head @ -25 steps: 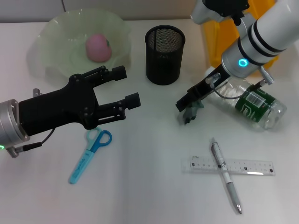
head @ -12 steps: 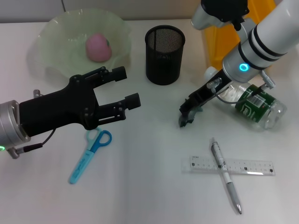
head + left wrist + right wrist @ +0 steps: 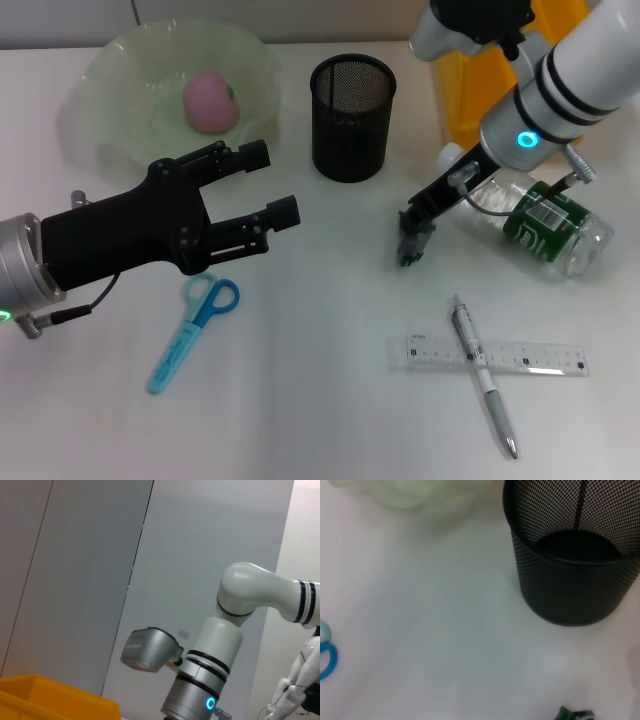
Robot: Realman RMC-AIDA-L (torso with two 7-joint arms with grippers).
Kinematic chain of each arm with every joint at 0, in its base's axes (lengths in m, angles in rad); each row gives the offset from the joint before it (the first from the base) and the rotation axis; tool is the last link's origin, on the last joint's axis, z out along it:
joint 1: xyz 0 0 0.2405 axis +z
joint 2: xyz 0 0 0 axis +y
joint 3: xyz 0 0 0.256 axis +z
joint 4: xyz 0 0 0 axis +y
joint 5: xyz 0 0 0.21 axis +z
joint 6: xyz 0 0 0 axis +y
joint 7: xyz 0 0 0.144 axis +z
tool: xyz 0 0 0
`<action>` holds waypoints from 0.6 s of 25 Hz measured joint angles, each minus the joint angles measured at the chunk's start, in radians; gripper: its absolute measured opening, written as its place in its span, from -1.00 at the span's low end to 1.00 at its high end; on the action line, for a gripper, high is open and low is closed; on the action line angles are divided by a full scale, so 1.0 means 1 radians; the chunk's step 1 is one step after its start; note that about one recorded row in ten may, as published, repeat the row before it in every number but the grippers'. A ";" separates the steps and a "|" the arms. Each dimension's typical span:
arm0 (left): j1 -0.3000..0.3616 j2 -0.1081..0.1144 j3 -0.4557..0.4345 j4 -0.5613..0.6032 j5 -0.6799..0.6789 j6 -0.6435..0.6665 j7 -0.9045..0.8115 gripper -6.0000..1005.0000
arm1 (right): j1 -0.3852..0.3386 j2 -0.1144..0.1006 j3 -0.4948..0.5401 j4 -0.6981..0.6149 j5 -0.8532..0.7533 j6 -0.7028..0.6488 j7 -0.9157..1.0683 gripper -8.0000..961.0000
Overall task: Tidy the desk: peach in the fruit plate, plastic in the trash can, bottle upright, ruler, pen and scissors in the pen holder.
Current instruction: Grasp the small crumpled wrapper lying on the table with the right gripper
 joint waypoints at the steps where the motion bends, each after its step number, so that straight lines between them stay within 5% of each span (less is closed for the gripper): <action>1: 0.000 0.000 -0.002 0.000 0.000 0.000 0.000 0.61 | -0.022 0.001 -0.011 -0.045 0.002 -0.014 0.000 -0.32; 5: 0.000 0.000 -0.005 -0.001 0.000 0.000 0.000 0.61 | -0.063 0.001 -0.022 -0.127 0.026 -0.036 0.001 -0.70; 7: 0.001 0.000 -0.005 -0.001 0.000 0.000 0.000 0.61 | -0.141 -0.005 -0.030 -0.262 0.087 -0.080 0.000 -0.99; 15: -0.003 -0.002 -0.005 -0.001 0.000 0.000 0.000 0.61 | -0.225 -0.007 -0.022 -0.408 0.093 -0.128 0.000 -0.98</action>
